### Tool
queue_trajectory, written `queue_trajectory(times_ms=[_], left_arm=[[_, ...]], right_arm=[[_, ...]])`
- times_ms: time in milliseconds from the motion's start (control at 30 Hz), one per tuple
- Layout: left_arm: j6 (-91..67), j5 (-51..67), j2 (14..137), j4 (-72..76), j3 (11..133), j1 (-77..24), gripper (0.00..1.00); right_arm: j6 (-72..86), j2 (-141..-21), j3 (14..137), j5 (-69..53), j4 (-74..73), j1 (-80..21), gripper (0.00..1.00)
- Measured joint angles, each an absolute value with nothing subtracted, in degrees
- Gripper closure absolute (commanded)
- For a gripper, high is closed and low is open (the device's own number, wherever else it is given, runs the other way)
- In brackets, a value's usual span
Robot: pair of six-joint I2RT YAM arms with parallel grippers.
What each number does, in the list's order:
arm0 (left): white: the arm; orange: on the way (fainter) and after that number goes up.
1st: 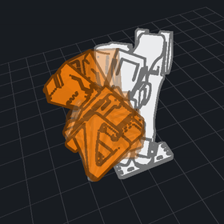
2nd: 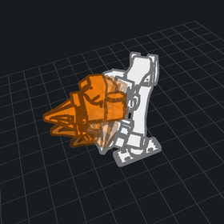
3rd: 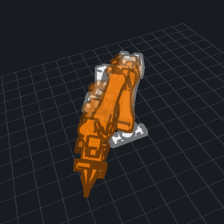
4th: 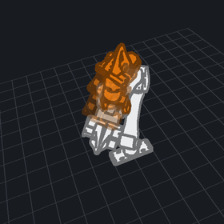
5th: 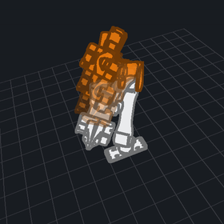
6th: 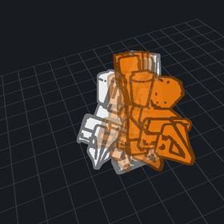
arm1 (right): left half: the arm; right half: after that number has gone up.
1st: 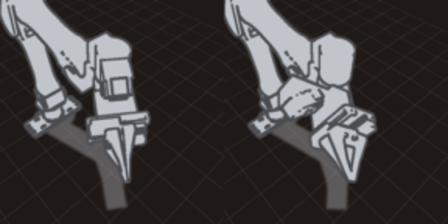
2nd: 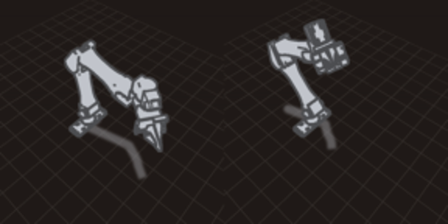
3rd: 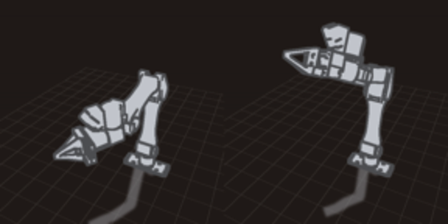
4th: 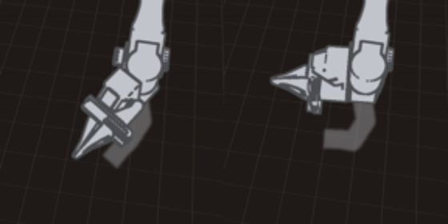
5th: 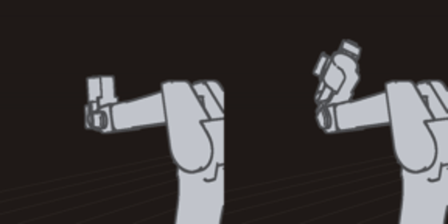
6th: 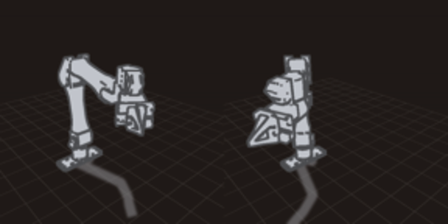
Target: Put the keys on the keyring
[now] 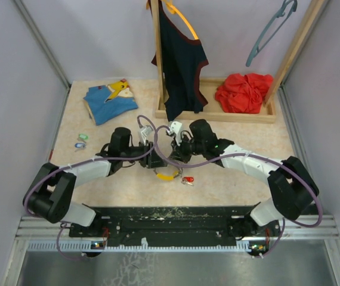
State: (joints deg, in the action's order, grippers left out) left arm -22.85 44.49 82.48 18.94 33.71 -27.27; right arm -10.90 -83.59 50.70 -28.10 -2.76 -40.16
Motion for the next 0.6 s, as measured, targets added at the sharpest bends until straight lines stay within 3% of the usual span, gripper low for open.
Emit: queue_trajectory(times_ms=[133,200,233,367,600], left_arm=[[-21.9,46.0,82.5,17.4,34.0,-27.3,0.79],[-21.1,46.6,82.5,16.5,34.2,-27.3,0.97],[-20.5,46.6,82.5,15.7,34.4,-27.3,1.00],[-17.5,47.0,81.8,11.9,35.9,-27.3,1.00],[-8.1,43.8,77.7,0.7,41.7,-29.0,1.00]], right_arm=[[-10.0,-83.6,50.5,-29.1,-1.3,-40.2,1.00],[-9.2,-83.6,50.3,-29.5,-0.5,-40.2,1.00],[-8.7,-83.5,50.2,-29.6,-0.4,-40.1,0.97],[-6.3,-83.3,49.4,-29.8,0.5,-39.9,0.79],[-1.2,-78.1,47.2,-30.0,2.4,-38.8,0.68]])
